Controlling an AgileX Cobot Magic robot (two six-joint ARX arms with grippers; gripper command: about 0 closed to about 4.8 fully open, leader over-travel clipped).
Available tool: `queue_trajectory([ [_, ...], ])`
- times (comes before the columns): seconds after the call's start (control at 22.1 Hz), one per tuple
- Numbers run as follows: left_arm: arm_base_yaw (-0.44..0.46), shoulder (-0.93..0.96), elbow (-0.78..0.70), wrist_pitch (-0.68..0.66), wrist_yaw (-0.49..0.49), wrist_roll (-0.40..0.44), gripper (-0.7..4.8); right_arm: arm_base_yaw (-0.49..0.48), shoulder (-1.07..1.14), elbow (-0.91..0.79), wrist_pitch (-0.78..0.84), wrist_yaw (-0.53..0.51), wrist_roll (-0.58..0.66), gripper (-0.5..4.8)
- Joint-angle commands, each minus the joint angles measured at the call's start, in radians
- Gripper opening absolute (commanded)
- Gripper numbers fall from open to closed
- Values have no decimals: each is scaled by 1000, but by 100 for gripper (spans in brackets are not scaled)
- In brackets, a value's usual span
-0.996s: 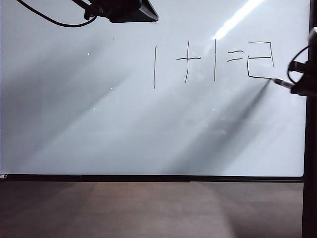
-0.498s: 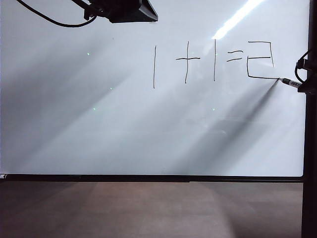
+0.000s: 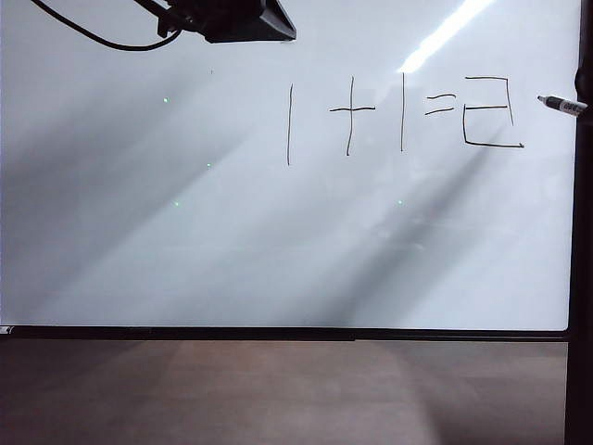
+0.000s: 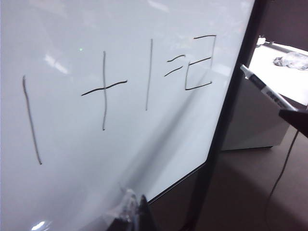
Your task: Reach to the right to find the marker pen, pick it up, and write the answer to the math problem on the whiteboard.
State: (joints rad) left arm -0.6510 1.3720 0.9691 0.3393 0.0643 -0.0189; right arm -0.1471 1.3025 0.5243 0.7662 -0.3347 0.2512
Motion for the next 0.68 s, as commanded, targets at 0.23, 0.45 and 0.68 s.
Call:
queue_trajectory([
  [0.23,-2,-3,2,5,2,1,-5,3,-129,-6,-129,29,22,-7],
  [0.45,-2,-3,2,5,2,1,-4,3,-265,-6,-257,95,13,-7],
  [0.68,-2,-3,2,5,2,1,-5,3,-449,-24,-412,190,1,-7],
])
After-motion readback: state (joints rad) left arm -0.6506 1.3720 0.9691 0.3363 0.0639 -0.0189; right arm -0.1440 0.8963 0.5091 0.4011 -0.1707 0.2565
